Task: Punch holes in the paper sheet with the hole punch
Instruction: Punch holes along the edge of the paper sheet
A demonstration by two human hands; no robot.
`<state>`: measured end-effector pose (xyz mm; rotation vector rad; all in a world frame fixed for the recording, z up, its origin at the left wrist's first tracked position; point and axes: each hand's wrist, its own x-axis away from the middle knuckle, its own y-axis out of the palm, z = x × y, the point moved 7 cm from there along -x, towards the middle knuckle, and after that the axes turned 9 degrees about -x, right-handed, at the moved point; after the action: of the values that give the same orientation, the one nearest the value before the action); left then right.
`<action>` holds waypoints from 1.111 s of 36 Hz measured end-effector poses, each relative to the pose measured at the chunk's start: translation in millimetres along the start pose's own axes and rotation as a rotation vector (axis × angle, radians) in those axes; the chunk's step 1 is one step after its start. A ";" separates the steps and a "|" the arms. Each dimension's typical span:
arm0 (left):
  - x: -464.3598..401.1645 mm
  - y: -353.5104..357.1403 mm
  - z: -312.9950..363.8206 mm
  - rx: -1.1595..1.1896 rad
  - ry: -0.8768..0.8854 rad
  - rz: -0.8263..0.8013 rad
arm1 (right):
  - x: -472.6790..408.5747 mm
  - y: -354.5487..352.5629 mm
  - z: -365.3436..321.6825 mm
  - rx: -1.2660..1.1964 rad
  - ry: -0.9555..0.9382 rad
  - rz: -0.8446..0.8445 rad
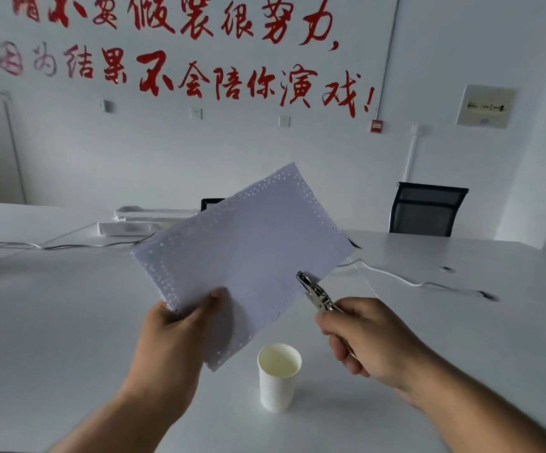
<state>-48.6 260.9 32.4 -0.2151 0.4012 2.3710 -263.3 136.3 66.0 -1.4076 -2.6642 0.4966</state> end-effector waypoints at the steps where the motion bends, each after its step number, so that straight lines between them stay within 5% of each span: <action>1: 0.7 -0.6 0.7 0.001 0.003 0.001 | 0.8 0.0 0.1 0.003 0.001 0.000; 18: 15.4 -22.1 -81.5 -0.170 -0.179 0.039 | -20.2 35.8 81.7 0.107 0.337 -0.088; 40: 15.6 -13.9 -96.3 -0.133 -0.195 0.079 | -21.6 19.0 95.8 -0.034 0.379 -0.069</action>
<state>-46.5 247.3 -65.2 -0.0278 0.1618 2.4717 -257.6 105.4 -28.9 -1.2641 -2.4125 0.1576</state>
